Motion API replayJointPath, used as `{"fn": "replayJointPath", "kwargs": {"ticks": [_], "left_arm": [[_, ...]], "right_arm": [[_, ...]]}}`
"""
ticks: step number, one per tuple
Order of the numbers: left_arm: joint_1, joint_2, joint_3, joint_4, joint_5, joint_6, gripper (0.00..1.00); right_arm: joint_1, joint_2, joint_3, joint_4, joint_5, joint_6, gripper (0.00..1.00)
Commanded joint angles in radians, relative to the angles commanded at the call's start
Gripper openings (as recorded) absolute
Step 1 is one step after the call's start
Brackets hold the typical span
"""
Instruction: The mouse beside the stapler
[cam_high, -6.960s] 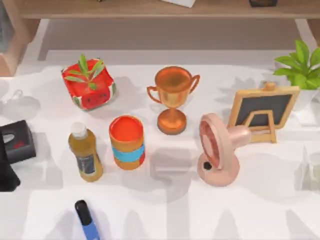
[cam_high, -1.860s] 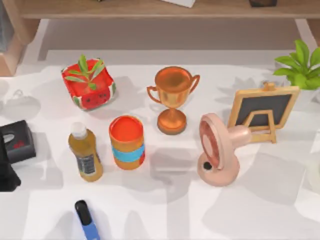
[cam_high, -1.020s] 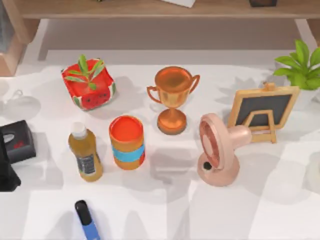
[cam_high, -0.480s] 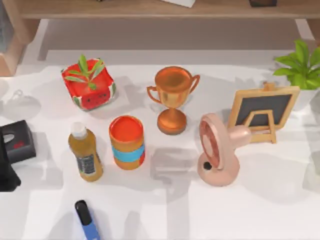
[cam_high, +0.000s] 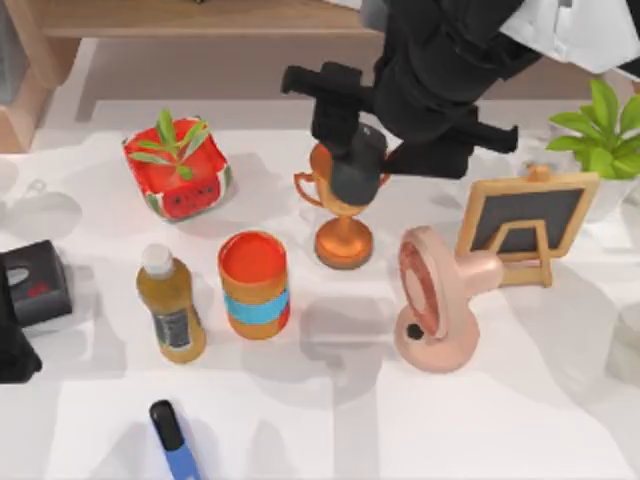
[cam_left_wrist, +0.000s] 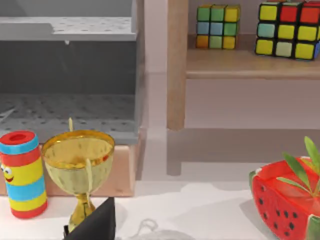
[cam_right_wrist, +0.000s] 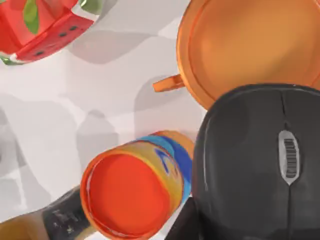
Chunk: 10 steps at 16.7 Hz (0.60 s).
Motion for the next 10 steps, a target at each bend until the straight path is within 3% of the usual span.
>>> {"fn": "replayJointPath", "kwargs": {"ticks": [5,10], "left_arm": [[0.0,0.0,0.0,0.0,0.0,0.0,1.0],[0.0,0.0,0.0,0.0,0.0,0.0,1.0]], "right_arm": [[0.341,0.097,-0.15,0.011,0.081,0.216,0.0],[0.436,0.155,-0.239,-0.001,0.12,0.295,0.0]]}}
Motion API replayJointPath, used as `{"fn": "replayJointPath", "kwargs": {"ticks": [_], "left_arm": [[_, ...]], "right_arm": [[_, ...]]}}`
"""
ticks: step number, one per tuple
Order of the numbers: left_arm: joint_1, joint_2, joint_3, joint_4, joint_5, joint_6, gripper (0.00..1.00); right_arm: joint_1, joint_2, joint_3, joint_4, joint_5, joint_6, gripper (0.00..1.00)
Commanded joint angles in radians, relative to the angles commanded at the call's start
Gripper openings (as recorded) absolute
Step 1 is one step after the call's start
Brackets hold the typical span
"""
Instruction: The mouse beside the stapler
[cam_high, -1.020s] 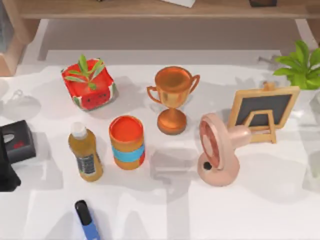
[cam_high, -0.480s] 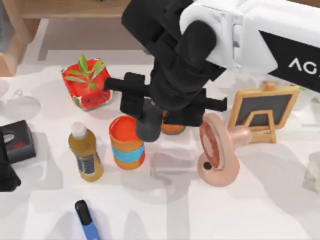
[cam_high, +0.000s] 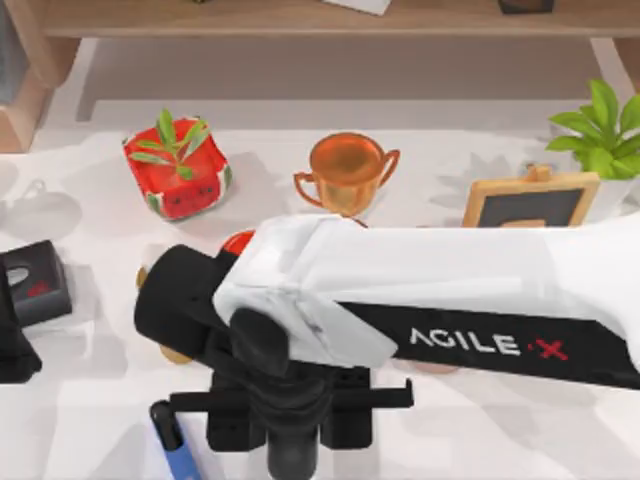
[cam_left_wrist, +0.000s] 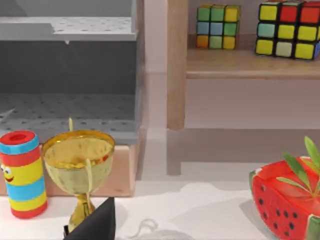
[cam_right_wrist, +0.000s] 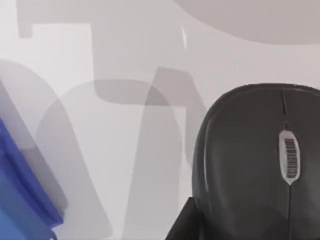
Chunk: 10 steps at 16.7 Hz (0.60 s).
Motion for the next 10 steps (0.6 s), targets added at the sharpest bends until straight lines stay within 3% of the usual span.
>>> {"fn": "replayJointPath", "kwargs": {"ticks": [10], "left_arm": [[0.0,0.0,0.0,0.0,0.0,0.0,1.0]], "right_arm": [[0.052,-0.017,-0.005,-0.004,-0.005,-0.033,0.0]]}}
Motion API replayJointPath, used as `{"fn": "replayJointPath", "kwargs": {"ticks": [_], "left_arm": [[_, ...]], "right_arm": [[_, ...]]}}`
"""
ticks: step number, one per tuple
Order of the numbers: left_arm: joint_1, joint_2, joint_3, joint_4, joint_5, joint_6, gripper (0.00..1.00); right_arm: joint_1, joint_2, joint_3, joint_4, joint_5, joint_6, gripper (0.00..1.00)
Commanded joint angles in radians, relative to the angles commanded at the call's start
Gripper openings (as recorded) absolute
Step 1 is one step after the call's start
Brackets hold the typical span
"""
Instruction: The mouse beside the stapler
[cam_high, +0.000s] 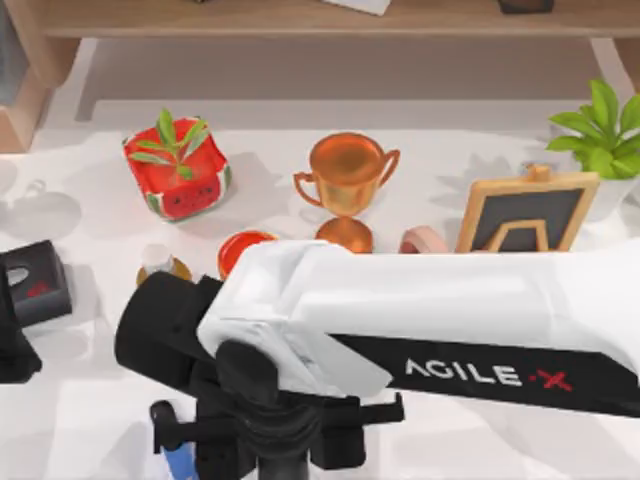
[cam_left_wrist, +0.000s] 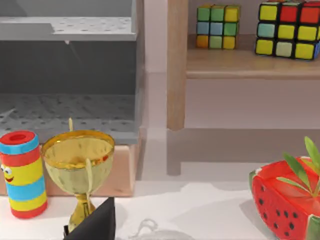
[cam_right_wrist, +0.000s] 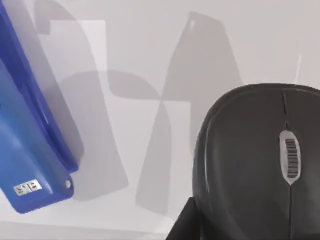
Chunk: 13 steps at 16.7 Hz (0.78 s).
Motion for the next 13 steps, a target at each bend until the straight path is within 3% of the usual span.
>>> {"fn": "replayJointPath", "kwargs": {"ticks": [6,13], "left_arm": [[0.0,0.0,0.0,0.0,0.0,0.0,1.0],[0.0,0.0,0.0,0.0,0.0,0.0,1.0]], "right_arm": [[0.056,-0.008,-0.003,0.005,0.034,-0.035,0.0],[-0.01,-0.005,-0.001,0.04,0.038,-0.002,0.0]]}}
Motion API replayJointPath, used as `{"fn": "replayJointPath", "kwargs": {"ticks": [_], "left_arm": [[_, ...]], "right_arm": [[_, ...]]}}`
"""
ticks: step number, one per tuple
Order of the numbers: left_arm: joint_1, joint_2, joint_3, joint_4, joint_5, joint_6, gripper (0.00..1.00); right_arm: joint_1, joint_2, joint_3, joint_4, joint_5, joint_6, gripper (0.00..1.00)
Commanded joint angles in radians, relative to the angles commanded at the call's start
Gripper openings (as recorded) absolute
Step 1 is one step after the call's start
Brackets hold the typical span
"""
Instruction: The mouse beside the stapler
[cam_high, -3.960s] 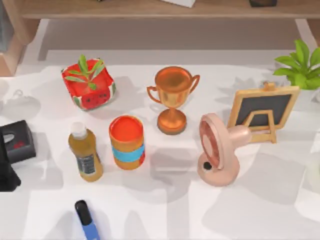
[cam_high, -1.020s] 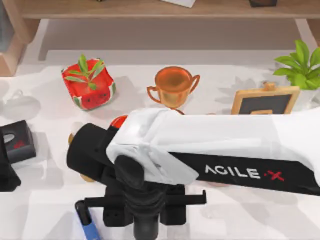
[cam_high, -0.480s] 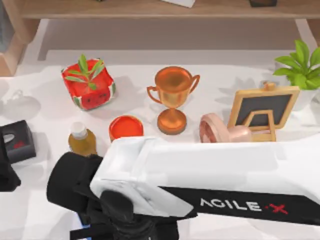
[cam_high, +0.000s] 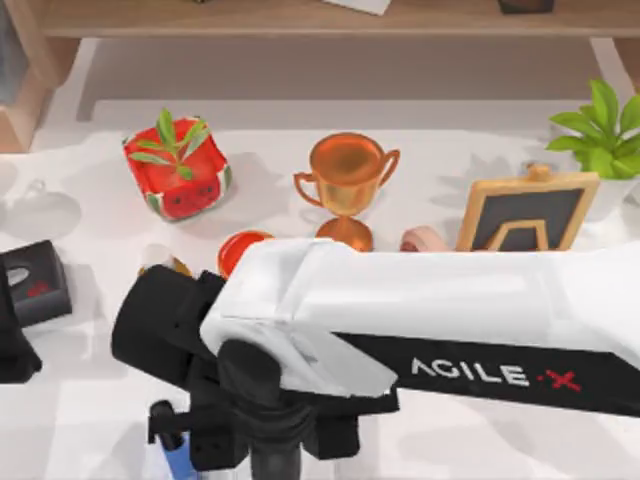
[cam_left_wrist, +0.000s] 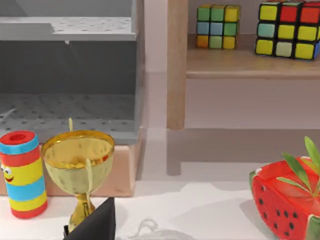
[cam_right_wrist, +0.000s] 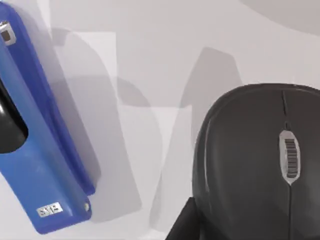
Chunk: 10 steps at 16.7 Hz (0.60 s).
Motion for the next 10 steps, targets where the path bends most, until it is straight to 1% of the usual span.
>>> {"fn": "replayJointPath", "kwargs": {"ticks": [5,10], "left_arm": [[0.0,0.0,0.0,0.0,0.0,0.0,1.0],[0.0,0.0,0.0,0.0,0.0,0.0,1.0]], "right_arm": [[-0.042,0.035,-0.017,0.014,-0.031,0.031,0.0],[-0.045,0.043,-0.025,0.015,-0.034,0.033,0.0]]}}
